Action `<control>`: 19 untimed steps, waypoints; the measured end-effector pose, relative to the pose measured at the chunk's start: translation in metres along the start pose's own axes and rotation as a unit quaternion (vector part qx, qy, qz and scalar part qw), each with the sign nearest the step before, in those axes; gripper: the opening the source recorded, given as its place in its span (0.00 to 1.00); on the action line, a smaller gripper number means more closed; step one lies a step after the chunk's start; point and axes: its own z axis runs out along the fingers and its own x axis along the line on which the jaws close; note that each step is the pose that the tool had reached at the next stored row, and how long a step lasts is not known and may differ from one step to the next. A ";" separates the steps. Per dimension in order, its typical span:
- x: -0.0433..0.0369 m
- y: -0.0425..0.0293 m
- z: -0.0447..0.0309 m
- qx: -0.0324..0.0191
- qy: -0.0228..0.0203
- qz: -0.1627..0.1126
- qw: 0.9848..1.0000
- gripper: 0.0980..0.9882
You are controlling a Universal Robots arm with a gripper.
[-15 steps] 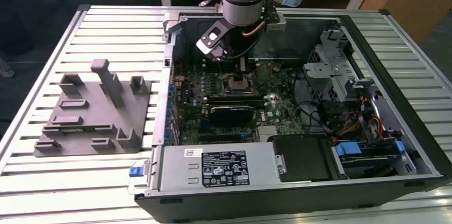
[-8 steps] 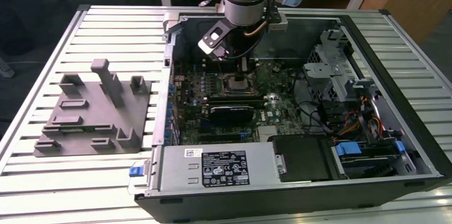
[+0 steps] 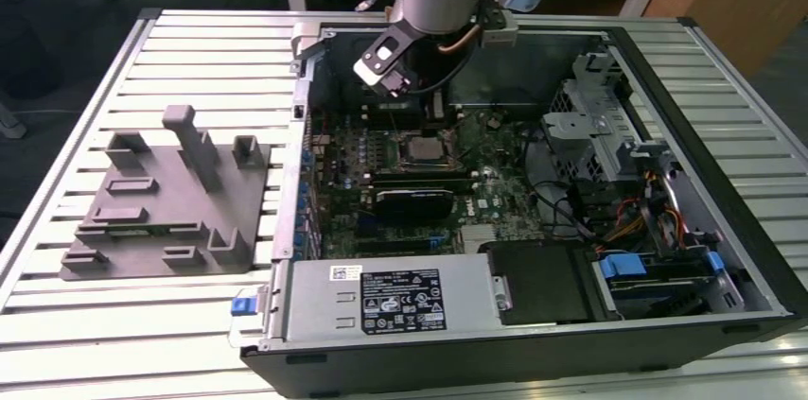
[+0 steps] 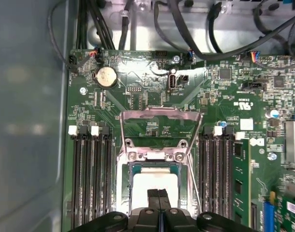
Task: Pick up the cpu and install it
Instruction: 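Place the cpu into insertion slot, then close the cpu cover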
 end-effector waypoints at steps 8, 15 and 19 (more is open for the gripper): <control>-0.0003 0.0006 -0.0136 0.000 0.000 0.000 1.000 0.01; -0.0004 0.0008 -0.0181 0.000 0.000 0.000 1.000 0.01; -0.0005 0.0008 -0.0187 0.000 0.000 0.000 1.000 0.01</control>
